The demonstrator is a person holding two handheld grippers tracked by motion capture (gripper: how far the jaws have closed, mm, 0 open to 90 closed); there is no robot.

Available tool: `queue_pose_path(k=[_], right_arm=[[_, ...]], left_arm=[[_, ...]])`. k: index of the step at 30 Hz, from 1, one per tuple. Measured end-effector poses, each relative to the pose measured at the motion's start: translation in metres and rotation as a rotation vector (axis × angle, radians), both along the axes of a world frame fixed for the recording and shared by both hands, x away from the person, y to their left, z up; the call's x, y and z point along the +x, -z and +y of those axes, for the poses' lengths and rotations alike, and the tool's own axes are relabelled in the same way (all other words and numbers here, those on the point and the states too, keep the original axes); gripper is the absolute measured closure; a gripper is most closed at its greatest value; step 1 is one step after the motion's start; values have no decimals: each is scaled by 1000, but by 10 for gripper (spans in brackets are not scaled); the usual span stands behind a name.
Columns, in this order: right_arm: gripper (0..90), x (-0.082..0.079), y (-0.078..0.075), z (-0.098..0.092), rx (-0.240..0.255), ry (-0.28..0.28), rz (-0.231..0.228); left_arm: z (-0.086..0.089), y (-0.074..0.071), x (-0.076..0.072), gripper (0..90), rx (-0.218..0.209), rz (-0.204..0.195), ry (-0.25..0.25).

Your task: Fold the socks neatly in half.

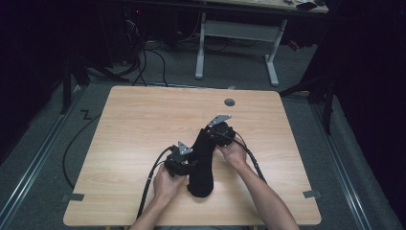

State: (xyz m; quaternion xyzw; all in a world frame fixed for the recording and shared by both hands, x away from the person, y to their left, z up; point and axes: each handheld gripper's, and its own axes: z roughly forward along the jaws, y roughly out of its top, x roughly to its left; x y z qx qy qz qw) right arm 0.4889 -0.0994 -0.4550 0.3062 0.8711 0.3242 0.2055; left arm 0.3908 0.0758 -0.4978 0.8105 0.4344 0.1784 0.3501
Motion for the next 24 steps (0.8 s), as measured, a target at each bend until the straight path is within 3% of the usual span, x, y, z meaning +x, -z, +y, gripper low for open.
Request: queue_pose_path(k=[6, 13, 21, 24], right_arm=[[898, -5, -9, 6, 18, -44, -27], [898, -3, -7, 6, 17, -42, -22], [897, -2, -6, 3, 23, -29, -16], [897, -1, -5, 2, 22, -28, -14]], left_arm=[[0, -3, -4, 655, 23, -17, 27], [-2, -2, -5, 847, 36, -21, 54], [-1, -6, -7, 851, 37, -42, 53], [0, -9, -8, 716, 11, -52, 48]])
